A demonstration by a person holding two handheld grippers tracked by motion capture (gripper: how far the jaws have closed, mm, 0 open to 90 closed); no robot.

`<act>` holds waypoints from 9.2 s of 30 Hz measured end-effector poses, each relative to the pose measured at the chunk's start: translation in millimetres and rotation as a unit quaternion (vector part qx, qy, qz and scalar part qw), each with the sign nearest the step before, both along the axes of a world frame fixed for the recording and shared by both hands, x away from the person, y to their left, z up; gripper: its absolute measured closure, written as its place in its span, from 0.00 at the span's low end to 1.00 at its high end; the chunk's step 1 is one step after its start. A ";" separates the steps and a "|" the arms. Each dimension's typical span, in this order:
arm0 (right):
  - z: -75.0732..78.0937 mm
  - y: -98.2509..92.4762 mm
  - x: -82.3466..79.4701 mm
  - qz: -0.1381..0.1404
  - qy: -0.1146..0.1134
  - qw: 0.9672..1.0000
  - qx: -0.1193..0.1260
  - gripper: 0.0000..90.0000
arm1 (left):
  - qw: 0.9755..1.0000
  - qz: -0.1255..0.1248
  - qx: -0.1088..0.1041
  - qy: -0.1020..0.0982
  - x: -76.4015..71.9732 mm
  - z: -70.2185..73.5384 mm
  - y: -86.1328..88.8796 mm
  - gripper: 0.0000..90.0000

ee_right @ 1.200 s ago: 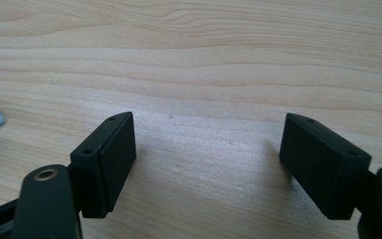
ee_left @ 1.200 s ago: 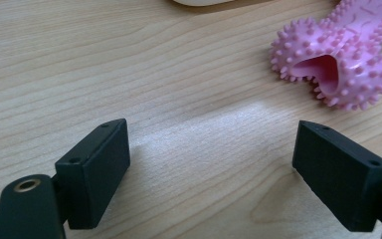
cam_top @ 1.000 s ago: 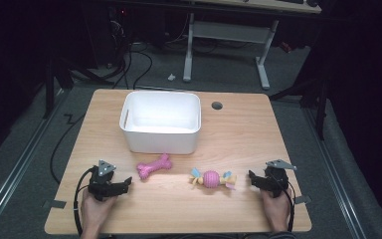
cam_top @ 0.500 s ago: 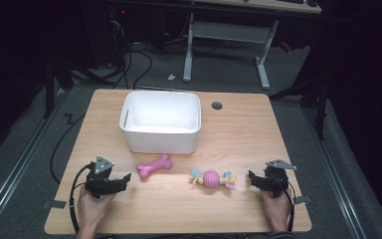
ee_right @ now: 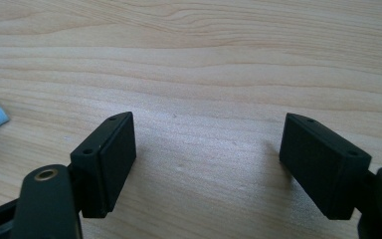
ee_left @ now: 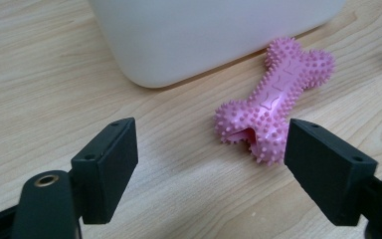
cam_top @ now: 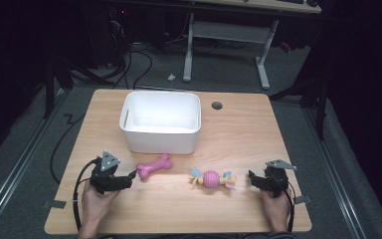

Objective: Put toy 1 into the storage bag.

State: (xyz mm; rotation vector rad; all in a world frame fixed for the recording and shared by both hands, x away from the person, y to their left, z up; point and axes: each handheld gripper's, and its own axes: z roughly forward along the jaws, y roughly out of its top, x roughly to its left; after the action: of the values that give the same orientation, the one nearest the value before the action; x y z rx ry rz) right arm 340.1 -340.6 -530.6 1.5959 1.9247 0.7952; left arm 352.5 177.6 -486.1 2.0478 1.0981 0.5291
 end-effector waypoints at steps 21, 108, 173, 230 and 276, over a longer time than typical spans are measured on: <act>0.0 0.0 0.0 0.000 0.000 1.000 0.000 0.24 | 0.999 -0.047 0.023 -0.007 9.5 13.4 -26.5 0.28; 0.0 0.5 -0.5 0.002 0.000 1.000 0.000 0.25 | 0.979 -0.153 0.116 0.071 49.8 -24.8 -87.2 0.65; 0.2 1.0 -0.7 0.012 0.001 1.000 -0.002 0.24 | 0.986 -0.163 -0.003 0.043 17.3 108.5 -56.2 0.66; 0.2 1.5 -1.3 0.012 0.003 1.000 0.000 0.24 | 0.994 -0.100 -0.022 0.048 122.9 137.9 -83.8 0.65; 0.2 1.7 -1.4 0.013 0.002 1.000 0.001 0.24 | 0.994 -0.075 0.033 0.071 149.3 100.8 -99.9 0.65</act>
State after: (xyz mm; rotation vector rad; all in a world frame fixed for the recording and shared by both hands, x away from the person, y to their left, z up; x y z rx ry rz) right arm 338.7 -338.9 -530.5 1.5790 1.9516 0.8041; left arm 501.8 77.8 -385.3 2.2334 1.0074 0.3537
